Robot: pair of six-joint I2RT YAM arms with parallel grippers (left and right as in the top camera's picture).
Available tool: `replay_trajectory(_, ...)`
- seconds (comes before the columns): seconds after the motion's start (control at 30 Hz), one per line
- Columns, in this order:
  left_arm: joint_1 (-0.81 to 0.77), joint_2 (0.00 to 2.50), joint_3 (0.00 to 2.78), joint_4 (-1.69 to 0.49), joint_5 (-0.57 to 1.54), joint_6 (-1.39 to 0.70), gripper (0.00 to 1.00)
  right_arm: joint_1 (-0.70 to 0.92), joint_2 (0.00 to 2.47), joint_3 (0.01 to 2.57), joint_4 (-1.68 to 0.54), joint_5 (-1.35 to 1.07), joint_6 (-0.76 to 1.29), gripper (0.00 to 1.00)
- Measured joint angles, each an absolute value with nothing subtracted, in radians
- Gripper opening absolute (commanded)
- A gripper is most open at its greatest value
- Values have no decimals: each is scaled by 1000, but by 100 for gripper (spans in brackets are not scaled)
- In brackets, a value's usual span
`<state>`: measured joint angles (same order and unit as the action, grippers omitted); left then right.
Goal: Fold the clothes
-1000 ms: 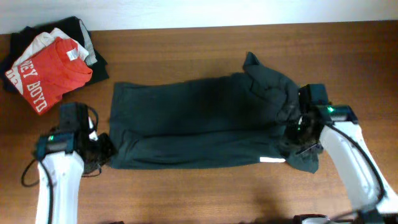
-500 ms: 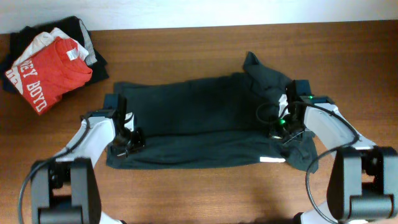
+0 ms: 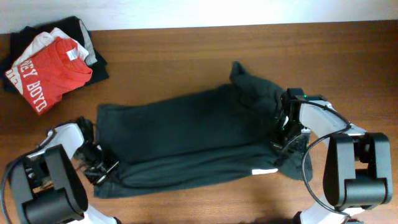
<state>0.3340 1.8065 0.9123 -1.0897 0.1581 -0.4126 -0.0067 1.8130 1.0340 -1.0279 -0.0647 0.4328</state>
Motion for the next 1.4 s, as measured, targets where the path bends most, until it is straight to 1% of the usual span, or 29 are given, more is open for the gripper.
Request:
replay_trajectory(0.1, 378, 1808, 889, -1139, 101, -417, 1, -7, 1755, 1028, -1140, -13, 477, 4)
replay_trajectory(0.17, 383, 1769, 873, -1155, 43, -417, 1, -7, 1598, 1027, -1205, 15, 485, 4)
replay_trajectory(0.2, 384, 1737, 868, -1160, 28, -418, 1, -7, 1512, 1028, -1224, 19, 467, 27)
replay_trajectory(0.23, 385, 1648, 866, -1168, 10, -420, 8, -7, 1395, 1039, -1249, 19, 434, 44)
replay_trajectory(0.27, 385, 1565, 866, -1169, 2, -421, 18, -7, 1330, 1061, -1270, 19, 408, 60)
replay_trajectory(0.3, 385, 1507, 867, -1167, -1, -425, 39, -7, 1255, 1111, -1276, 8, 376, 80)
replay_trajectory(0.33, 385, 1409, 873, -1166, -6, -426, 62, -7, 1224, 1150, -1272, -1, 354, 85)
replay_trajectory(0.37, 385, 1365, 877, -1155, -9, -424, 72, -7, 1207, 1179, -1271, -14, 338, 86)
replay_trajectory(0.4, 385, 1317, 883, -1131, -10, -421, 75, -7, 1203, 1223, -1258, -38, 315, 86)
replay_trajectory(0.43, 385, 1276, 892, -1090, -13, -419, 85, -7, 1205, 1255, -1239, -70, 289, 86)
replay_trajectory(0.47, 385, 1254, 900, -1036, -12, -416, 86, -7, 1208, 1267, -1230, -93, 278, 86)
replay_trajectory(0.6, 385, 1281, 916, -733, 58, -389, 87, 11, 1277, 1278, -1228, -202, 232, 87)
replay_trajectory(0.63, 383, 1342, 921, -616, 87, -380, 87, 32, 1306, 1278, -1234, -214, 228, 87)
replay_trajectory(0.7, 377, 1459, 926, -479, 101, -366, 87, 91, 1370, 1279, -1257, -231, 226, 87)
replay_trajectory(0.77, 374, 1556, 928, -396, 102, -359, 87, 147, 1422, 1279, -1266, -236, 224, 87)
replay_trajectory(0.8, 374, 1629, 935, -352, 101, -359, 87, 200, 1466, 1279, -1262, -239, 225, 87)
replay_trajectory(0.9, 373, 1747, 937, -280, 89, -341, 87, 280, 1498, 1279, -1219, -240, 224, 88)
replay_trajectory(0.97, 372, 1792, 941, -229, 74, -310, 85, 299, 1498, 1279, -1211, -243, 224, 97)
replay_trajectory(1.0, 371, 1806, 945, -206, 67, -299, 84, 300, 1498, 1279, -1210, -244, 225, 97)
replay_trajectory(1.03, 371, 1813, 948, -195, 65, -294, 74, 301, 1498, 1279, -1207, -236, 236, 98)
replay_trajectory(1.07, 371, 1825, 955, -178, 56, -284, 60, 301, 1498, 1279, -1198, -212, 256, 99)
replay_trajectory(1.13, 369, 1842, 962, -160, 46, -271, 31, 301, 1498, 1279, -1176, -160, 278, 99)
replay_trajectory(1.17, 366, 1853, 968, -155, 28, -256, 20, 301, 1498, 1285, -1159, -125, 281, 99)
replay_trajectory(1.2, 364, 1860, 970, -152, 18, -250, 14, 301, 1498, 1295, -1143, -96, 283, 99)
replay_trajectory(1.23, 361, 1863, 972, -153, 12, -245, 4, 301, 1498, 1309, -1124, -72, 284, 99)
replay_trajectory(1.27, 355, 1865, 973, -152, 8, -246, 0, 301, 1498, 1325, -1099, -50, 282, 99)
replay_trajectory(1.33, 328, 1868, 974, -157, 0, -244, 0, 301, 1498, 1358, -1016, -1, 260, 99)
replay_trajectory(1.37, 316, 1868, 975, -163, -9, -243, 3, 294, 1498, 1358, -987, 18, 255, 99)
replay_trajectory(1.4, 302, 1868, 978, -171, -22, -242, 34, 287, 1498, 1358, -974, 27, 253, 99)
